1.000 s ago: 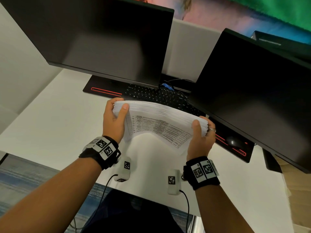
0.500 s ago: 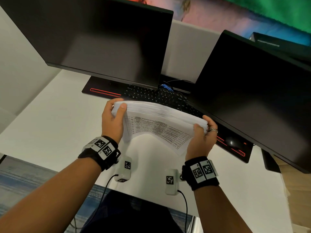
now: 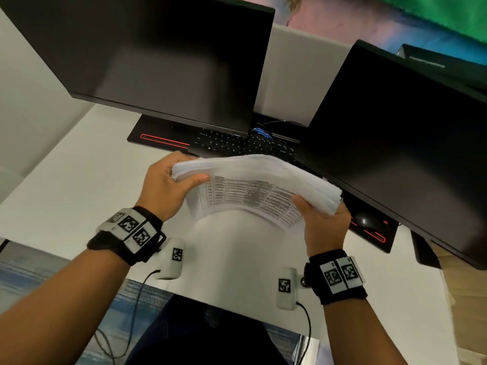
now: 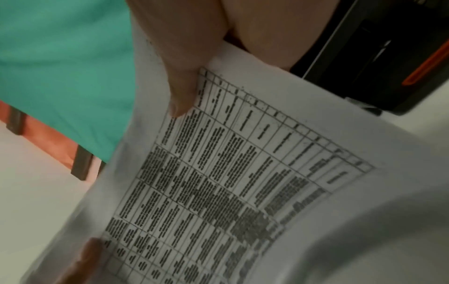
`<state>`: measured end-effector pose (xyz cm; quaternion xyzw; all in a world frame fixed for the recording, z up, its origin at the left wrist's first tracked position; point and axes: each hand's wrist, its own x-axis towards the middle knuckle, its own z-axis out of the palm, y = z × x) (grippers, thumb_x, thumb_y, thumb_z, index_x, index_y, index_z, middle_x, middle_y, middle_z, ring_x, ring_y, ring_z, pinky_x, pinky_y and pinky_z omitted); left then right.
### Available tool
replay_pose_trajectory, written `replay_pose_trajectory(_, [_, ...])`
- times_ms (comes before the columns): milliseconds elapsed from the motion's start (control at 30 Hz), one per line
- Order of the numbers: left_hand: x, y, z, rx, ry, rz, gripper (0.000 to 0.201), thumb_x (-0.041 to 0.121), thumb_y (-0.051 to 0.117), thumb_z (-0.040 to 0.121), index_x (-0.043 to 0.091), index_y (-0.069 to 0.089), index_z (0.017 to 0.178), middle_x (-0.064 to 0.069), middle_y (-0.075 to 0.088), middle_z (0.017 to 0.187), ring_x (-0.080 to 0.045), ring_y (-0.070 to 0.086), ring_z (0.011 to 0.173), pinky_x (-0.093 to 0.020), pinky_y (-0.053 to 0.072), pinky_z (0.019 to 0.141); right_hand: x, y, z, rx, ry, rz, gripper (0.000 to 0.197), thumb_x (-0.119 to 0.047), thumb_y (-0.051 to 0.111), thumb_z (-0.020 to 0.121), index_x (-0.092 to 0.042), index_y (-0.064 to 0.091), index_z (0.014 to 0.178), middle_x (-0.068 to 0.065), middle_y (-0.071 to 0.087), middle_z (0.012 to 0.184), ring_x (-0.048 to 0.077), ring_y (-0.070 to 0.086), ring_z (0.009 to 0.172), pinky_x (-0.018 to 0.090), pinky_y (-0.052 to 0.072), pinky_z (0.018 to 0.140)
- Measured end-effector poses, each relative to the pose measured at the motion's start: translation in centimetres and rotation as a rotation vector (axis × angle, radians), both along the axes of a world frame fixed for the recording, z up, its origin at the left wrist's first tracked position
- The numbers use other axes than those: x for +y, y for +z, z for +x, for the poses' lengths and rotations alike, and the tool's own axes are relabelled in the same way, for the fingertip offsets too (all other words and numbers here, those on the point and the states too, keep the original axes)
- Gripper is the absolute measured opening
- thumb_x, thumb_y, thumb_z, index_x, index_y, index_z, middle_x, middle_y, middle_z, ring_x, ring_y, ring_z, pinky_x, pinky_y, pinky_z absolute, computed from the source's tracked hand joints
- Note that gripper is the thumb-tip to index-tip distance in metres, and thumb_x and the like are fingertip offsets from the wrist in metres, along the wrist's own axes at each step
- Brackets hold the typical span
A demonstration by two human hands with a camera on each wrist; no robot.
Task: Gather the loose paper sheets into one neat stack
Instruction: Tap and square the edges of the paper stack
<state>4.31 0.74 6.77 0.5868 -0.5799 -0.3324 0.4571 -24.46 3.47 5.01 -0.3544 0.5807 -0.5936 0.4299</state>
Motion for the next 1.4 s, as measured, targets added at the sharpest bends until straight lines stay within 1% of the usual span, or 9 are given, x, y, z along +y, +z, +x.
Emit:
replay_pose_trajectory(133, [1.5,-1.6,0.7,-0.001,-0.124,0.074,0.043,0.022,0.084,0.073,0.027,0.061,0.11,0.002,0.069,0.105,-0.009,0.066,0.098,-0.024,0.055,0.087,1.6,-1.3,0.3,0.068,0.024,-0.007,0.056,0.007,0.084,0.067,-0.011,0.058,0.114,-0.019,0.071,0.092,0.008,0.071,0.092,0.025,0.061,0.07])
replay_pose_trajectory(233, [1.4,-2.5,0.0,0.077,-0.041,0.02,0.051,0.011,0.081,0.08,0.019,0.053,0.123,-0.003,0.068,0.11,-0.018,0.066,0.104,-0.029,0.053,0.092,1.5,-1.1,1.1,0.071,-0.016,-0.043,0.067,0.002,0.083,0.072,-0.017,0.049,0.127,-0.023,0.067,0.099,0.008,0.069,0.097,0.03,0.061,0.074])
replay_pose_trajectory(400, [0.4,-2.4,-1.9,0.139,0.112,-0.05,0.041,0.017,0.07,0.092,0.022,0.049,0.127,0.009,0.061,0.11,-0.004,0.062,0.097,-0.019,0.053,0.084,0.9,-1.2,1.1,0.381,-0.074,-0.261,0.063,-0.004,0.075,0.085,-0.048,0.044,0.118,0.004,0.051,0.133,0.021,0.057,0.12,0.046,0.055,0.094])
replay_pose_trajectory(533, [-0.5,-2.2,-2.9,0.15,0.136,-0.078,0.036,0.022,0.06,0.098,0.017,0.048,0.131,0.011,0.055,0.116,0.008,0.058,0.095,-0.011,0.048,0.082,0.5,-1.5,0.3,0.667,-0.018,-0.305,0.027,-0.005,0.066,0.092,-0.03,0.06,0.101,0.001,0.049,0.137,0.025,0.049,0.13,0.033,0.041,0.109])
replay_pose_trajectory(700, [-1.0,-2.3,-2.9,0.156,0.146,-0.019,0.03,0.033,0.052,0.1,0.027,0.048,0.129,0.009,0.056,0.118,-0.005,0.059,0.102,-0.028,0.051,0.09,0.9,-1.8,-0.3,0.744,0.011,-0.33,0.011,-0.003,0.063,0.093,-0.01,0.071,0.097,0.012,0.054,0.135,0.026,0.053,0.126,0.027,0.047,0.104])
replay_pose_trajectory(1000, [-1.6,-1.8,-3.1,0.143,0.137,0.021,0.023,0.027,0.047,0.104,0.019,0.05,0.125,0.015,0.058,0.105,0.016,0.059,0.083,-0.007,0.048,0.071,1.0,-1.5,-0.1,0.849,0.053,-0.375,0.025,-0.012,0.058,0.095,-0.01,0.072,0.115,0.018,0.052,0.137,0.02,0.047,0.128,0.011,0.039,0.106])
replay_pose_trajectory(1167, [-1.6,-1.4,-3.2,0.16,0.159,0.033,0.016,0.027,0.048,0.104,0.019,0.055,0.116,0.015,0.058,0.1,0.018,0.057,0.079,-0.005,0.046,0.069,0.7,-1.8,0.2,0.803,0.014,-0.313,0.021,-0.008,0.061,0.095,-0.01,0.069,0.114,0.009,0.052,0.136,0.013,0.048,0.127,0.035,0.05,0.103])
replay_pose_trajectory(1267, [-2.0,-1.1,-3.2,0.219,0.235,0.044,0.016,0.029,0.051,0.102,0.019,0.063,0.102,0.012,0.061,0.092,0.01,0.057,0.079,-0.016,0.043,0.074,0.4,-1.6,0.5,0.756,0.001,-0.303,0.019,-0.01,0.063,0.094,-0.01,0.067,0.113,0.007,0.051,0.136,0.0,0.045,0.124,0.031,0.05,0.101])
replay_pose_trajectory(1400, [-2.6,-1.0,-3.4,0.326,0.29,0.073,0.017,0.026,0.053,0.096,0.025,0.068,0.087,0.012,0.064,0.088,-0.006,0.057,0.085,-0.026,0.044,0.081,0.2,-1.6,0.4,0.759,0.005,-0.292,0.023,-0.009,0.065,0.093,-0.011,0.066,0.116,0.007,0.051,0.137,0.013,0.049,0.125,0.034,0.049,0.1])
